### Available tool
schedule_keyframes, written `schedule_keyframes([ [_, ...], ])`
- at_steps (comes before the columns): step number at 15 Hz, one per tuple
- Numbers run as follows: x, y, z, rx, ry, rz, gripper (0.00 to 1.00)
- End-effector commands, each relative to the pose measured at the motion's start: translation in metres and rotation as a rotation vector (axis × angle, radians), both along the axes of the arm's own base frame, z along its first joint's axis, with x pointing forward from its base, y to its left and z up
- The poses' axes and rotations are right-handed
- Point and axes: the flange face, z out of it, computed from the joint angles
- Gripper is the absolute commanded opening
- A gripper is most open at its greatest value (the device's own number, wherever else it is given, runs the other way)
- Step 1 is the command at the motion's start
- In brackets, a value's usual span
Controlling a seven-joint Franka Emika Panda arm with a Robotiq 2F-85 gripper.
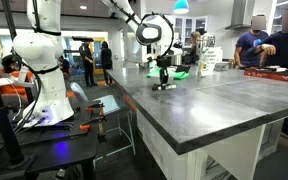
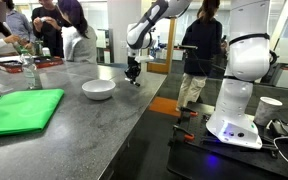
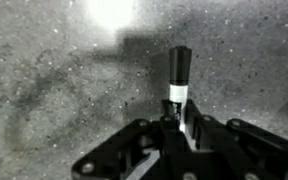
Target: Remove the marker from the bowl and put it on the table
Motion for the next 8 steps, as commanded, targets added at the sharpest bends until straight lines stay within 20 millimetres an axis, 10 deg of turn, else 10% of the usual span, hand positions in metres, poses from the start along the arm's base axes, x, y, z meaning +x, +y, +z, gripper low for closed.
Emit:
schedule_keyframes([
  [1, -0.006, 0.008, -0.005, -0.016, -0.01, -0.041, 0.05],
  [4, -0.009, 0.016, -0.009, -0.014, -0.012, -0.048, 0.07],
  [5, -0.01, 0.018, -0.01, -0.014, -0.012, -0.056, 0.43],
  [8, -0.016, 0.025, -0.011, -0.007, 0.007, -0.065, 0.57],
])
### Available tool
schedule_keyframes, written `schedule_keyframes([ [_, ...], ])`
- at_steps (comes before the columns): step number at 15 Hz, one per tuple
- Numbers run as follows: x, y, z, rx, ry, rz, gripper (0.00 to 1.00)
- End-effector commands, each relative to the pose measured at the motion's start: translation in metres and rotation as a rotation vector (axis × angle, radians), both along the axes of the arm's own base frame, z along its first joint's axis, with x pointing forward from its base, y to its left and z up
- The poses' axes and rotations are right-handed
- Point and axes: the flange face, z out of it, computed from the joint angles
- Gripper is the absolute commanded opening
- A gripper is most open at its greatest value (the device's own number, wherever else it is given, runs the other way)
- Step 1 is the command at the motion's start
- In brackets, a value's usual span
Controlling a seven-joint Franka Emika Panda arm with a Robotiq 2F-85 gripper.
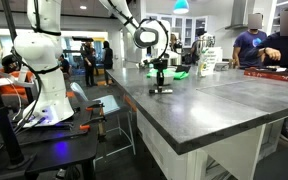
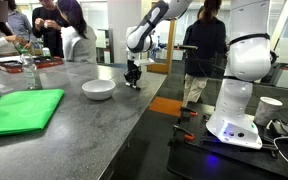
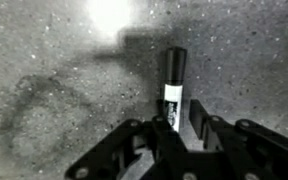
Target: Remove the marker from the bowl and put it on the table
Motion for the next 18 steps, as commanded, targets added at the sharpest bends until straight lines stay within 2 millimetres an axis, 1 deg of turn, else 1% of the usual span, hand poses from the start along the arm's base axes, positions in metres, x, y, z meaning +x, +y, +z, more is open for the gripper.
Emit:
schedule_keyframes([
  [1, -0.009, 0.006, 0.006, -0.02, -0.021, -0.023, 0.66],
  [2, -0.011, 0.007, 0.008, -0.012, -0.022, -0.016, 0.73],
  [3, -0.012, 0.008, 0.012, -0.011, -0.032, -0.016, 0.81],
  [5, -0.018, 0.01, 0.027, -0.008, -0.042, -0.014, 0.96],
  [6, -0.021, 0.011, 0.034, -0.019, -0.052, -0.006, 0.99],
  [9, -0.03, 0.01, 0.065, -0.05, -0.08, 0.026, 1.0],
  [14, -0.045, 0.01, 0.121, -0.078, -0.139, 0.083, 1.0],
  [16, -0.051, 0.012, 0.138, -0.089, -0.154, 0.095, 1.0],
  [18, -0.056, 0.015, 0.149, -0.092, -0.152, 0.115, 1.0],
])
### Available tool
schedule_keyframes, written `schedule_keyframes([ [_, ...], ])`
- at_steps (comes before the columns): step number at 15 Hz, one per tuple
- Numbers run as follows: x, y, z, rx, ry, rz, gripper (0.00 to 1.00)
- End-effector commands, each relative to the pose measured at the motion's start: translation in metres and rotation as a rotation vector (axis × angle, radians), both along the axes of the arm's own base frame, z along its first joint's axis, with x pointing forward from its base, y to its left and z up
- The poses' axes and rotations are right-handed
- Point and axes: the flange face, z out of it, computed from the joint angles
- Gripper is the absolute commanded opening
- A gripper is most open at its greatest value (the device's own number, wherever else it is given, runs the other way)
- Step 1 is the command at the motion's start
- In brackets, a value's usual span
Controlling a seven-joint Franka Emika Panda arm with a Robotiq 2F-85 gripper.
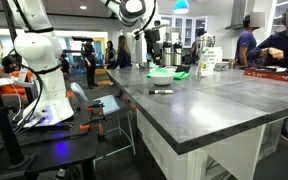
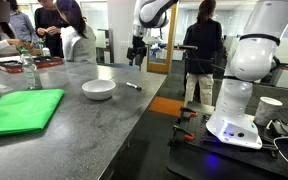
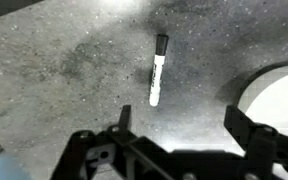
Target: Remove the marker from the bowl and put it on the table
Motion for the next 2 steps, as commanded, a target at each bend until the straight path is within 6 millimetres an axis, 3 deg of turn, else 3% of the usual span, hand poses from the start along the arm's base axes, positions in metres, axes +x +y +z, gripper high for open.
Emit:
schedule_keyframes([
  [1, -0.0147, 0.0051, 0.0152, -0.021, 0.011, 0.033, 1.0],
  [2, -0.0176, 0.0063, 0.0192, -0.024, 0.005, 0.031, 1.0],
])
